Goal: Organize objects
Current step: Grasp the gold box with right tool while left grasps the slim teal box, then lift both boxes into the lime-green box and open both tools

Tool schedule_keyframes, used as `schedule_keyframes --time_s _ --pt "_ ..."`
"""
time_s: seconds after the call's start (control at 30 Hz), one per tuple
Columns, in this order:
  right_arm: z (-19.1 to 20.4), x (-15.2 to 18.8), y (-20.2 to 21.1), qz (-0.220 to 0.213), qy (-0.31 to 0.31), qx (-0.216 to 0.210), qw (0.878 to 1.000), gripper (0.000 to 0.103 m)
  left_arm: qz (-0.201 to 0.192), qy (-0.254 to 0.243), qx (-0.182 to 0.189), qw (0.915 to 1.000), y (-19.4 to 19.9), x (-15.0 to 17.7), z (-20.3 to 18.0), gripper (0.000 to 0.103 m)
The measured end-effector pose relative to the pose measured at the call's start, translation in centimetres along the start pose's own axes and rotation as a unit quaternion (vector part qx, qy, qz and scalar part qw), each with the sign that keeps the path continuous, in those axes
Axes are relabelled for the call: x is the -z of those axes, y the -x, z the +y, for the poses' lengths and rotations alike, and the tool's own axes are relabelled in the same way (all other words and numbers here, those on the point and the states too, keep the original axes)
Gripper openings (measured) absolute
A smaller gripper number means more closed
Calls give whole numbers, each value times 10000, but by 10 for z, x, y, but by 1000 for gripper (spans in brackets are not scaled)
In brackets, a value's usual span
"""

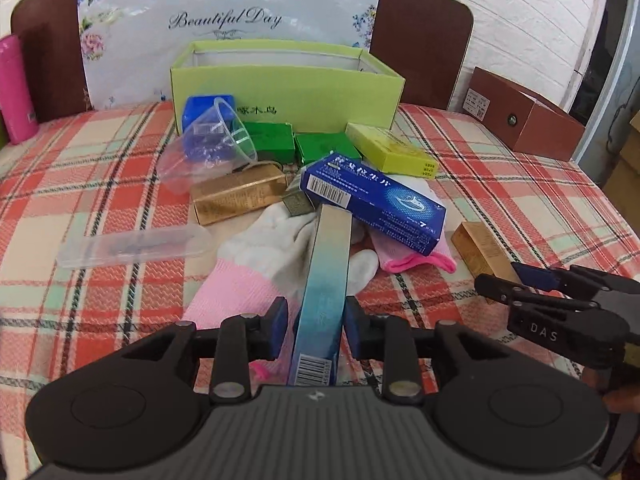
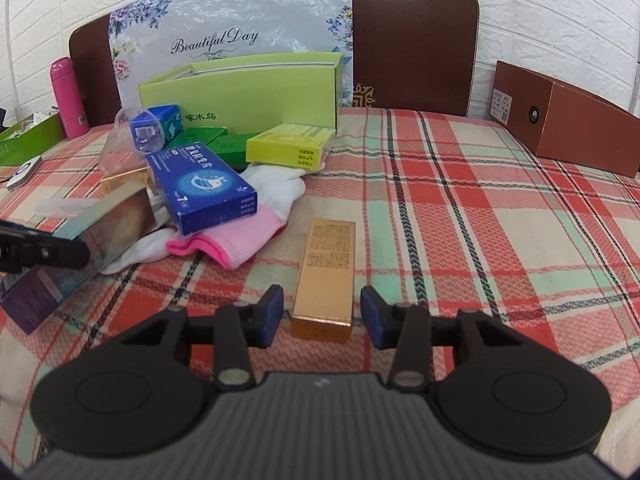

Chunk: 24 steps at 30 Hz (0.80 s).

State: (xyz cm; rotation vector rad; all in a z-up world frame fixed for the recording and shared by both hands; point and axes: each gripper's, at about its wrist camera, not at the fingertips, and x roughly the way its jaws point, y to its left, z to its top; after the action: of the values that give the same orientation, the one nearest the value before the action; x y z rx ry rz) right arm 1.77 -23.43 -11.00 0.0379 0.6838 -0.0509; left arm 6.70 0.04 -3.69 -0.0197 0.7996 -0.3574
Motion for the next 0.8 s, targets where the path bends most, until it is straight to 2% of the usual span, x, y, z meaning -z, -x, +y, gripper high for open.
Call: schedule_keyframes --time_s 0.17,0.47,0.6,0.7,0.8 --pt "2 -7 -9 20 -13 31 10000 43 -96 -86 -131 9998 5 4 -4 31" --pt "2 -8 -16 66 -53 76 9999 43 -82 -28 -73 9999 4 4 -2 31" --pt "2 -5 -16 104 -82 141 9998 33 -72 -18 -79 9999 1 4 -2 31" --pt "0 -3 -13 71 -145 89 9998 31 -50 -2 -40 10000 -1 3 -2 30" --pt "1 -1 -6 69 -134 60 9999 31 -96 -26 -62 9999 3 4 -4 25"
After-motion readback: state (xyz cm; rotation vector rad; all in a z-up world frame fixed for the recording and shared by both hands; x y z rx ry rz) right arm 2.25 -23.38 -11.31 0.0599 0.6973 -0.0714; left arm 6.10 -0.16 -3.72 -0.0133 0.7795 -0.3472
